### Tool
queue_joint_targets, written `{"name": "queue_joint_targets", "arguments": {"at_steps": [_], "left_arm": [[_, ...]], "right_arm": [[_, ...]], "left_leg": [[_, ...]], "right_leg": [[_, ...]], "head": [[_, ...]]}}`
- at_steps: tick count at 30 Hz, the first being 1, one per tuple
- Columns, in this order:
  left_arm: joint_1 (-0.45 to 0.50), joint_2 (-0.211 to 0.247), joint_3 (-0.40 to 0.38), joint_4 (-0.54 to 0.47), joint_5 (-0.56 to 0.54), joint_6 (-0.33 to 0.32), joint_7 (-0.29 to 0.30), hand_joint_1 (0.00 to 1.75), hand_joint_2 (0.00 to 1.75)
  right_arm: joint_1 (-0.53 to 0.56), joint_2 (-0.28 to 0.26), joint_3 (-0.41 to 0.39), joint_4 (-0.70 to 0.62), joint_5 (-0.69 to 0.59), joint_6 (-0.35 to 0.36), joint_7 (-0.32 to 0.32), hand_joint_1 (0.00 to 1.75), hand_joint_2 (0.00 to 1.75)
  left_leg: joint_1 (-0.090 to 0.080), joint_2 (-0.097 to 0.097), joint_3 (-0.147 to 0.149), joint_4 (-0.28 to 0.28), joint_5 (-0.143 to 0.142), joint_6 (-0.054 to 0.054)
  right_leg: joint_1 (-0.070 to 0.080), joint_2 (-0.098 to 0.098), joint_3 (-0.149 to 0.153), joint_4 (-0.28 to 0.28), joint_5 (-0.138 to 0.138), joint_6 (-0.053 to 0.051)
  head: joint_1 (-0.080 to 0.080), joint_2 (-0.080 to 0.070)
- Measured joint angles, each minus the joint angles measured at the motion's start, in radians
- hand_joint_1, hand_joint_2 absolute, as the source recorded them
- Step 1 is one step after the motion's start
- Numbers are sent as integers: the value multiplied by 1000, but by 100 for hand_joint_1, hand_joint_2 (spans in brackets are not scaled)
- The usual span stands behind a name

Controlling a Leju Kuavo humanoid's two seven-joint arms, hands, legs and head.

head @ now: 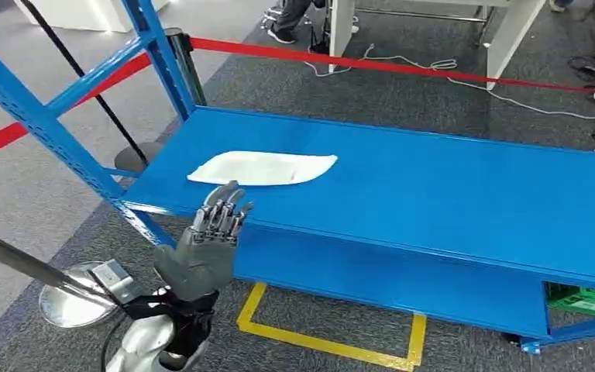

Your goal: Take the parts from the cabinet and place them on the table.

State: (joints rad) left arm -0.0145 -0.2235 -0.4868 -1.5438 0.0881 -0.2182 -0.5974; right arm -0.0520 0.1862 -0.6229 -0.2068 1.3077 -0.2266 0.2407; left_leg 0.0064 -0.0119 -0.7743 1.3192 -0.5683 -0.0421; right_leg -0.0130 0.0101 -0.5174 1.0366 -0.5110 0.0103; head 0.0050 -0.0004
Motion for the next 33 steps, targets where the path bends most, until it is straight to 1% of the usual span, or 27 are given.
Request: {"name": "queue_joint_targets", "arguments": {"at_steps": [1, 2, 4, 5, 6, 7, 9, 10, 11, 13, 14, 15, 16, 17, 19, 20, 21, 23, 24, 25, 26, 27, 29, 30, 31, 32, 33], "left_arm": [[1, 0, 0, 0, 8, -4, -4, 0, 0], [1, 0, 1, 0, 10, -7, -5, 0, 0], [1, -1, 1, -2, 14, -8, -5, 0, 0], [1, 0, 1, -2, 14, -8, -5, 0, 0], [2, -1, 2, -3, 13, -5, -5, 0, 0], [3, -2, 3, -3, 13, -1, -4, 0, 0], [2, -2, 5, -3, 13, 2, -4, 0, 0], [3, -4, 5, -4, 13, 2, -4, 0, 0], [2, -4, 5, -6, 13, 2, -4, 0, 0], [1, -4, 5, -6, 13, 2, -4, 0, 0], [2, -4, 5, -6, 13, 2, -4, 0, 0], [2, -4, 5, -6, 13, 2, -4, 0, 0], [2, -4, 6, -6, 13, 2, -4, 0, 0], [3, -4, 6, -6, 13, 2, -4, 0, 0], [3, -4, 6, -6, 13, 2, -4, 0, 0], [2, -4, 6, -6, 13, 3, -4, 0, 0], [2, -4, 6, -6, 12, 4, -4, 0, 0], [2, -4, 6, -6, 10, 5, -4, 0, 0], [2, -4, 6, -6, 10, 5, -4, 0, 0], [2, -4, 6, -6, 10, 5, -3, 0, 0], [1, -3, 6, -6, 8, 5, -2, 0, 0], [1, -3, 6, -6, 7, 6, -2, 0, 0], [1, -2, 6, -6, 7, 7, 2, 0, 0], [2, -2, 6, -6, 7, 7, 2, 0, 0], [2, -2, 6, -6, 7, 7, 2, 0, 0], [2, -2, 6, -6, 7, 7, 4, 0, 0], [1, -2, 6, -6, 7, 7, 5, 0, 0]], "right_arm": [[1, 0, 0, 0, 5, 0, 0, 0, 0], [3, 0, 0, 0, 8, 0, 0, 0, 0], [4, 0, 0, 0, 10, 0, 1, 0, 0], [6, 0, 0, 0, 11, 0, 2, 0, 0], [3, 0, 0, 1, 12, 0, 2, 0, 0], [2, 0, 0, 1, 14, 0, 3, 0, 0], [0, 0, 0, 1, 15, -1, 3, 0, 0], [-1, 0, 0, 0, 16, -1, 3, 0, 0], [-1, 0, 0, 0, 17, -2, 3, 0, 0], [-2, 0, 0, 0, 18, -2, 1, 0, 0], [-1, 0, 0, 0, 18, -2, 1, 0, 0], [0, 0, 0, 0, 18, -2, 1, 0, 0], [2, 0, 0, 0, 18, -2, 1, 0, 0], [2, 0, 0, 0, 18, -2, 2, 0, 0], [0, 0, 0, 0, 18, -3, 2, 0, 0], [0, 0, 0, 0, 18, -2, 2, 0, 0], [-1, 0, 0, 1, 18, -2, 1, 0, 0], [-1, 0, 0, 1, 16, -2, 2, 0, 0], [0, 0, -1, 1, 14, -2, 5, 0, 0], [0, 0, -3, 1, 13, -2, 6, 0, 0], [0, 0, -4, 1, 14, -3, 8, 0, 0], [-2, 0, -5, 1, 14, -4, 12, 0, 0], [-1, 0, -8, 1, 14, -3, 21, 0, 0], [0, 0, -10, 1, 16, -2, 29, 0, 0], [0, -1, -12, 1, 22, -2, 38, 0, 0], [0, -2, -13, 1, 26, 0, 48, 0, 0], [-1, -2, -14, 1, 24, 8, 56, 0, 0]], "left_leg": [[0, 0, -13, -9, 33, 2], [0, 0, -6, -57, 90, 5], [-1, 0, 43, -211, 211, 14], [-4, 1, 59, -272, 242, 20], [-3, 1, 67, -282, 226, 26], [-4, 0, 65, -279, 222, 30], [-6, -1, 68, -283, 211, 44], [1, -1, 77, -291, 207, 50], [1, -1, 85, -293, 202, 56], [1, 0, 91, -294, 193, 63], [0, 0, 93, -294, 188, 64], [0, -1, 95, -294, 185, 65], [0, -3, 99, -294, 182, 65], [1, -6, 106, -294, 178, 62], [3, -7, 125, -294, 168, 53], [0, -7, 129, -294, 164, 47], [-7, -9, 129, -286, 161, 41], [-6, -8, 130, -295, 167, 32], [-3, -8, 132, -299, 171, 27], [-3, -8, 131, -298, 167, 22], [-3, -4, 126, -283, 151, 16], [-3, -3, 104, -232, 115, 12], [-2, -1, 32, -76, 42, 6], [-2, -1, 0, -10, 21, 6], [-2, -1, -10, 7, 24, 6], [-2, -1, 2, -17, 50, 8], [-2, -1, 34, -78, 90, 11]], "right_leg": [[0, 2, 9, 0, -9, 1], [0, 5, 23, 0, -21, 4], [-1, 8, 54, -1, -47, 11], [3, 8, 50, -1, -61, 17], [8, 14, 55, 2, -73, 23], [7, 12, 60, -8, -75, 26], [5, 11, 76, -32, -78, 36], [5, 8, 83, -31, -85, 42], [5, 2, 72, -1, -98, 44], [6, 0, -16, 151, -162, 46], [7, 0, -82, 249, -192, 47], [7, 0, -126, 300, -195, 48], [6, 0, -147, 305, -173, 49], [5, -1, -147, 264, -121, 50], [2, -2, -92, 92, 3, 53], [-1, -3, -73, 24, 36, 54], [1, 2, -68, 16, 35, 47], [4, 4, -70, 17, 38, 34], [7, 4, -70, 17, 40, 28], [0, 3, -67, 11, 46, 18], [-1, 3, -66, 11, 47, 14], [-1, 2, -66, 11, 47, 8], [-1, 0, -66, 11, 46, 5], [0, -2, -66, 11, 46, 4], [0, -2, -66, 11, 46, 4], [0, -1, -66, 11, 45, 5], [-1, 0, -64, 11, 45, 6]], "head": [[1, 0], [0, 0], [1, 0], [-2, 0], [-7, 0], [2, 0], [2, 0], [5, 0], [8, 0], [10, 0], [11, 0], [11, 0], [11, 0], [12, 0], [12, 0], [12, 0], [13, 0], [5, 0], [7, 0], [6, 0], [4, 0], [-4, 0], [-4, 0], [-5, 0], [-4, 0], [-5, 0], [-4, 0]]}}
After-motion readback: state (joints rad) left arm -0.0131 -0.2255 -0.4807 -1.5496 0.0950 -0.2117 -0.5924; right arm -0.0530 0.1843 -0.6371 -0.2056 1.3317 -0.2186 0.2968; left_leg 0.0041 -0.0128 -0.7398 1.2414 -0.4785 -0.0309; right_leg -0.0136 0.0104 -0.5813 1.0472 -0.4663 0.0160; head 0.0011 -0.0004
